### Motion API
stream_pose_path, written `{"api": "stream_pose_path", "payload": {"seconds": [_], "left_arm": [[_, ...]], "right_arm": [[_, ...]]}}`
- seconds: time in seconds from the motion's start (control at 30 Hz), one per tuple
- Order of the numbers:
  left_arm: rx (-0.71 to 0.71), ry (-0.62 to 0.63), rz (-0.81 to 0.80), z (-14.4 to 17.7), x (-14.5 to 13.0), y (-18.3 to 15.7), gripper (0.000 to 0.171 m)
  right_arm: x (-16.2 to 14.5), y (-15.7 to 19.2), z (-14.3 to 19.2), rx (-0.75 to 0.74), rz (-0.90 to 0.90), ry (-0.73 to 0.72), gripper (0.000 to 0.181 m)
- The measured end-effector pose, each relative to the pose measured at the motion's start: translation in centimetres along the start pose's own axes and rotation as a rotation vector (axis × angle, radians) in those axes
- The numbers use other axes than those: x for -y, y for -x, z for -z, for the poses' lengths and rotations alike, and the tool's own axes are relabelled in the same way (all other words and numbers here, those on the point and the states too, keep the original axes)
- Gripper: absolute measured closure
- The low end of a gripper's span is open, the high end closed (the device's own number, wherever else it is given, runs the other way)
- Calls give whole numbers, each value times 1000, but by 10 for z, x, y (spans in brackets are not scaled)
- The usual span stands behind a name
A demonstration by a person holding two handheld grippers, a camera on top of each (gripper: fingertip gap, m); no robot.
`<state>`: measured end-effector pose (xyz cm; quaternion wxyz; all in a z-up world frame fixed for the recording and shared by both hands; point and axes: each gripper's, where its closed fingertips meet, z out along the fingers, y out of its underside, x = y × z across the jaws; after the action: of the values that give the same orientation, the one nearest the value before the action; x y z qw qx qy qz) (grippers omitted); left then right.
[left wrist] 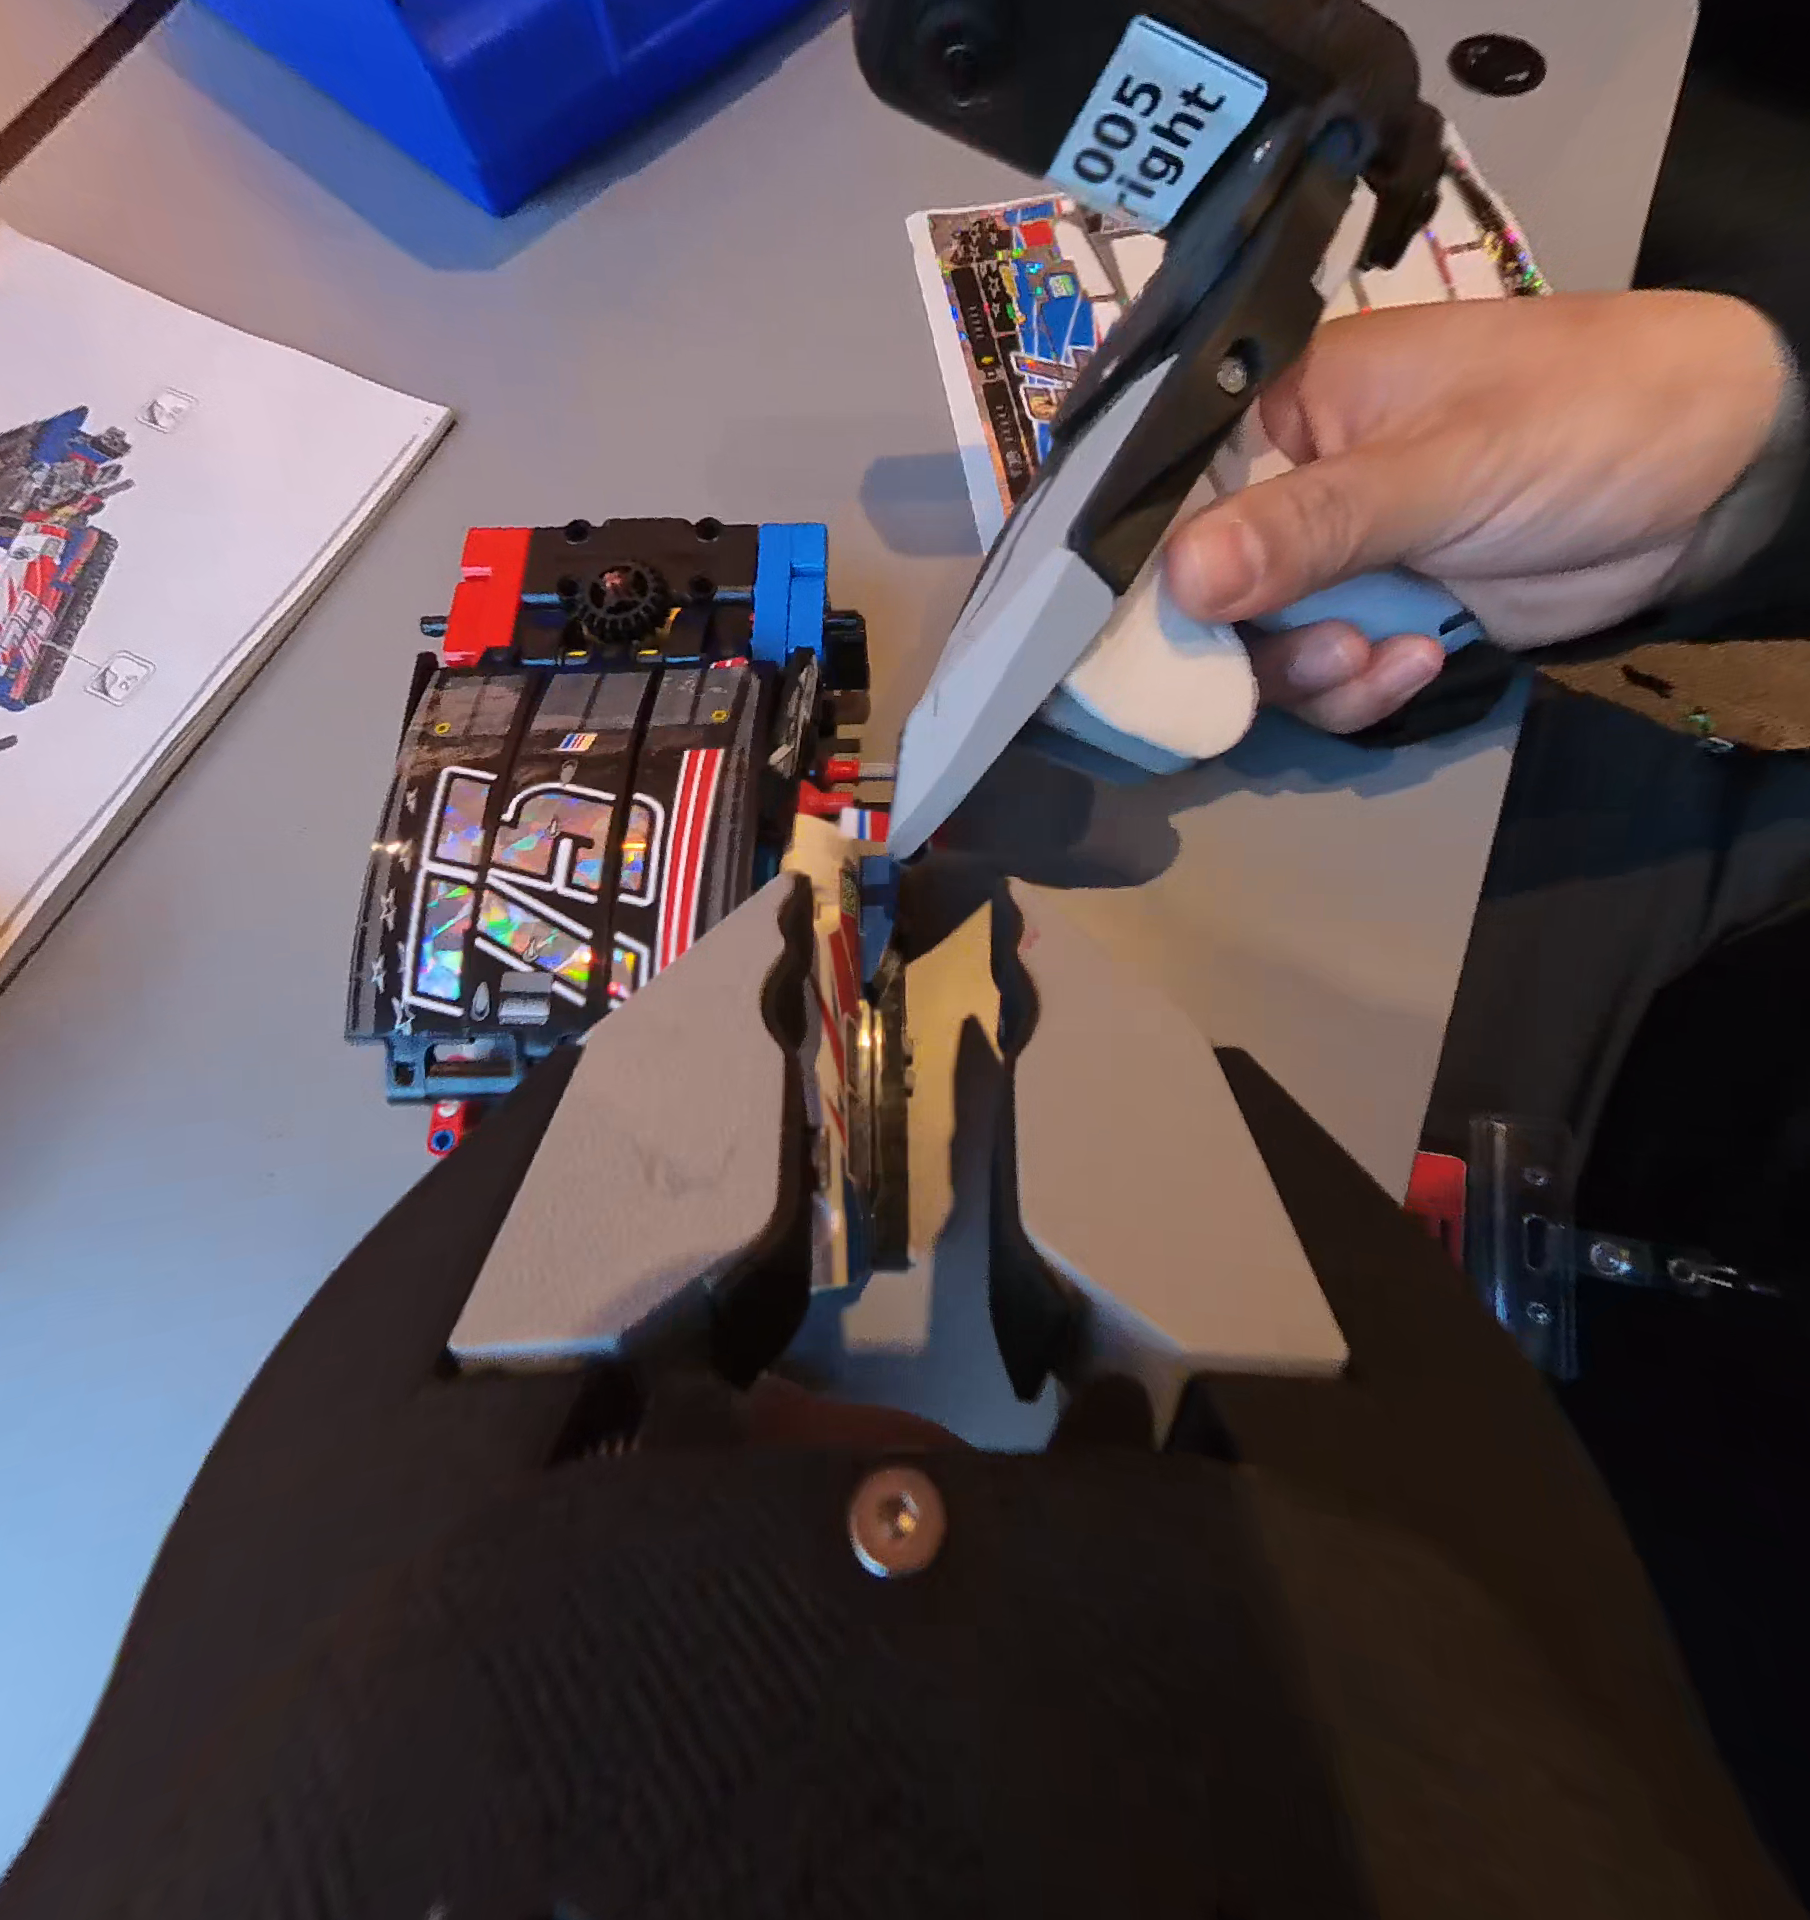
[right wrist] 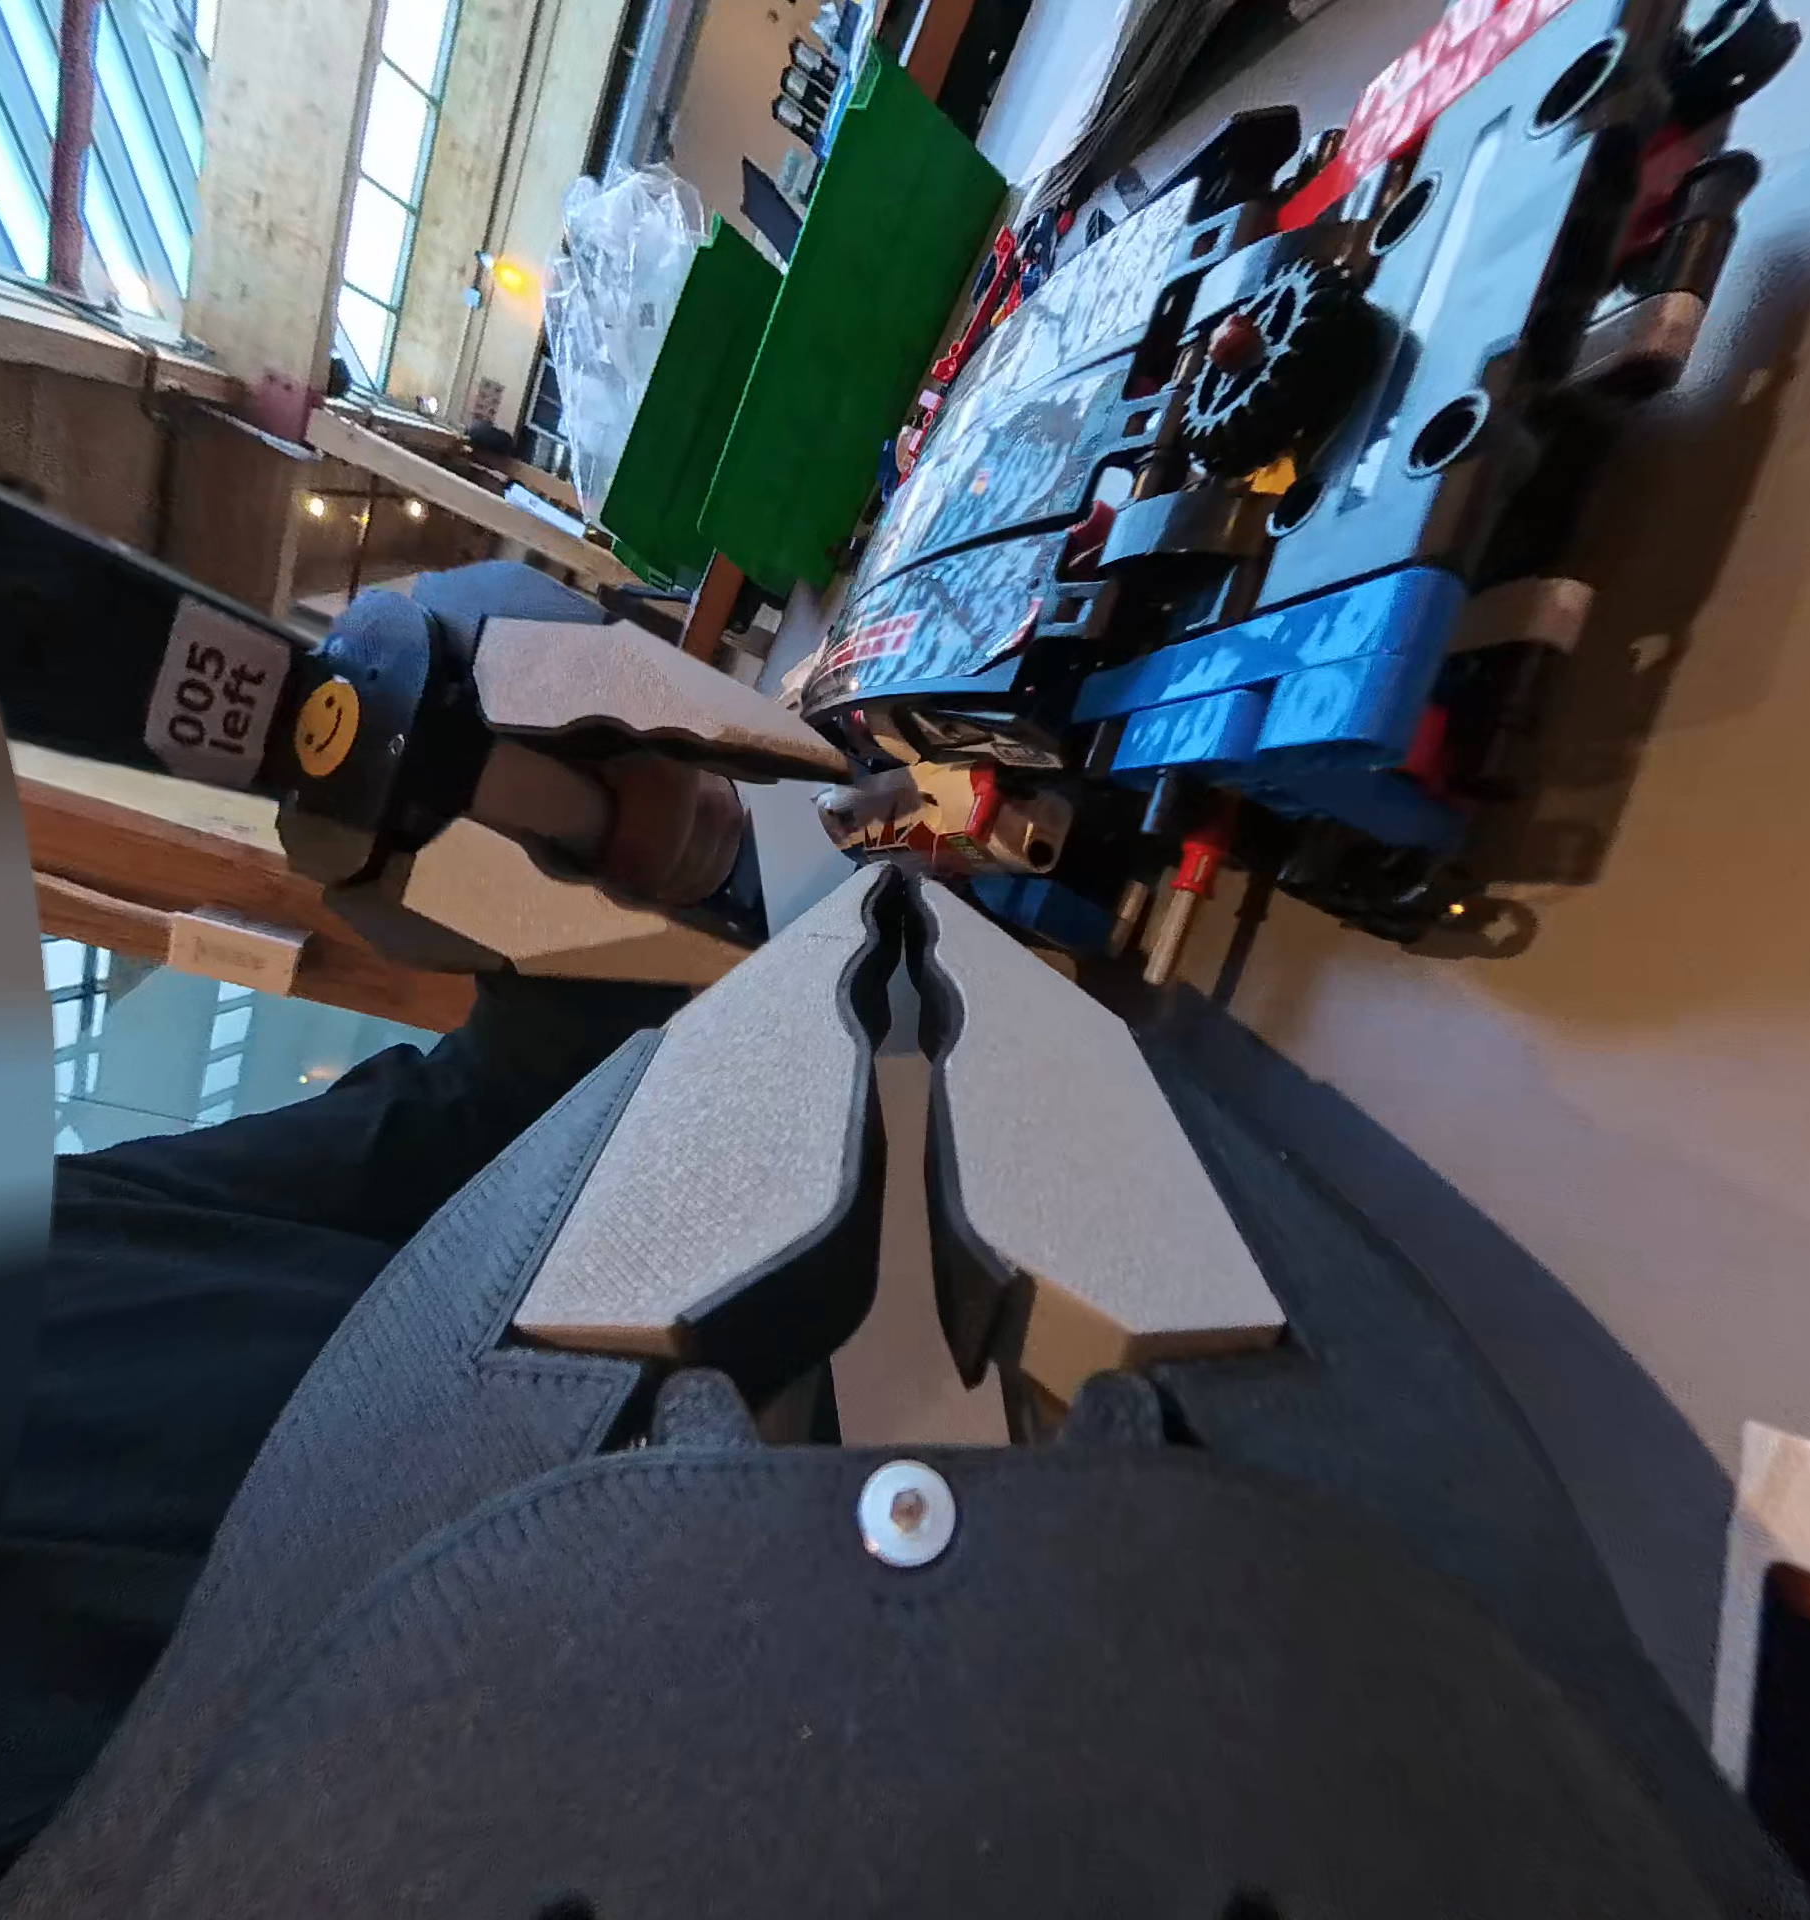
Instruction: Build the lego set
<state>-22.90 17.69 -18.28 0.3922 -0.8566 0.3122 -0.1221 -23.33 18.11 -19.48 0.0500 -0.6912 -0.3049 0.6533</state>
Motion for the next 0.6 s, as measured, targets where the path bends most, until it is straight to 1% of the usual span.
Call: {"api": "stream_pose_path", "payload": {"seconds": [0.17, 0.3, 0.37, 0.47, 0.53, 0.6], "left_arm": [[37, 40, -12, -12, 1, -6, 125], [63, 61, -11, -16, 2, -7, 120], [69, 54, -23, -15, 5, -10, 111], [97, 26, -127, -6, 9, -19, 114], [147, 42, -237, -3, 6, -21, 114], [161, 77, -322, -2, 0, -23, 112]], "right_arm": [[1, -3, -1, 14, -30, 17, 181], [2, -4, -1, 19, -35, 26, 181], [2, -3, -1, 23, -36, 30, 181], [3, -3, 0, 31, -43, 30, 181], [4, -4, 0, 35, -46, 29, 181], [4, -3, -1, 39, -46, 34, 181]]}}
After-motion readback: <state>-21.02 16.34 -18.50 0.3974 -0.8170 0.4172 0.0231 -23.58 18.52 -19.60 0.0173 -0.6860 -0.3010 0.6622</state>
